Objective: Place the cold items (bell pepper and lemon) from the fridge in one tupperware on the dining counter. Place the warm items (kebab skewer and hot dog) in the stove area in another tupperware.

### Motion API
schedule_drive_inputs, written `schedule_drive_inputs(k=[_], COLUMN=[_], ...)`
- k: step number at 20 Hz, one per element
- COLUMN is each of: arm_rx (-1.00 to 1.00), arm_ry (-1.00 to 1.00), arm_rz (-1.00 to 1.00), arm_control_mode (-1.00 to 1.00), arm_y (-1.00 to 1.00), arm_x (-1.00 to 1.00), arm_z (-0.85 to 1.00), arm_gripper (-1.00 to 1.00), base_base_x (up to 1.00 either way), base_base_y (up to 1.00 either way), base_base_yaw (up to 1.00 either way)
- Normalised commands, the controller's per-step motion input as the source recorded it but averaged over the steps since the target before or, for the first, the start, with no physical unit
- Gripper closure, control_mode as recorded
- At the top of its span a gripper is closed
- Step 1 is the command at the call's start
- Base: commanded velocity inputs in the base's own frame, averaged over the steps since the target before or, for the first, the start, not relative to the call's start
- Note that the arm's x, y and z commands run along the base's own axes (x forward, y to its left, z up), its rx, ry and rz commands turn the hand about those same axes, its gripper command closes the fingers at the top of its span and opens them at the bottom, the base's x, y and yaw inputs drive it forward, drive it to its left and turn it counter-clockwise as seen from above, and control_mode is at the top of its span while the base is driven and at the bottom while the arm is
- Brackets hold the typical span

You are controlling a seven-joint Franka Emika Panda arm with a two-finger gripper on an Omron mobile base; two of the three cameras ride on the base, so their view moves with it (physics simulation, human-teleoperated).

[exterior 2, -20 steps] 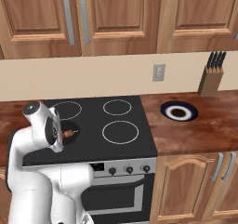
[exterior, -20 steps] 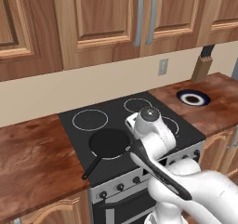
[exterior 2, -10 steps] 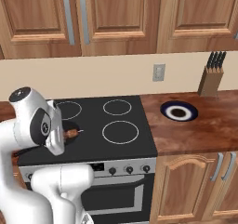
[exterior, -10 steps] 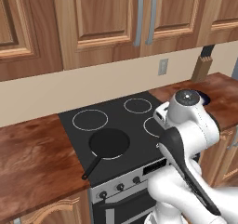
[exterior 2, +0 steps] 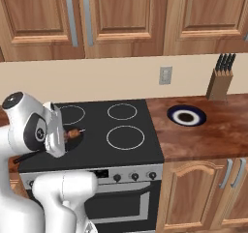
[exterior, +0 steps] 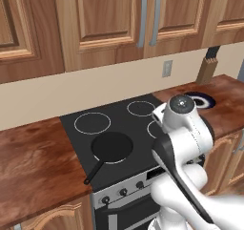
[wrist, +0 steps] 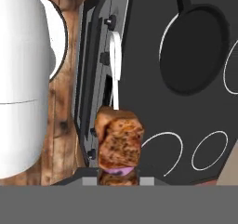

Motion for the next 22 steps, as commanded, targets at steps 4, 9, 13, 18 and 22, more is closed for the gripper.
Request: schedule_drive_inputs(k=[4, 9, 13, 18, 22], arm_rx=[0.0, 0.0, 0.0, 0.0, 0.0], arm_ry=[-0.18, 0.0, 0.0, 0.0, 0.0], arm_rz=[0.05, 0.0, 0.0, 0.0, 0.0], arm_control_mode=[1.0, 1.0, 1.0, 1.0, 1.0], arm_y=[0.0, 0.0, 0.0, 0.0, 0.0], arm_x=[0.01, 0.0, 0.0, 0.0, 0.0], arm_z=[-0.28, 0.0, 0.0, 0.0, 0.0], arm_gripper=[1.0, 1.0, 1.0, 1.0, 1.0], base_base_x=[-0.01, -0.29, -0.5, -0.88, -0.71], base_base_y=[-0.05, -0.47, -0.61, -0.7, -0.81], base_base_yaw=[0.04, 0.37, 0.46, 0.41, 0.38])
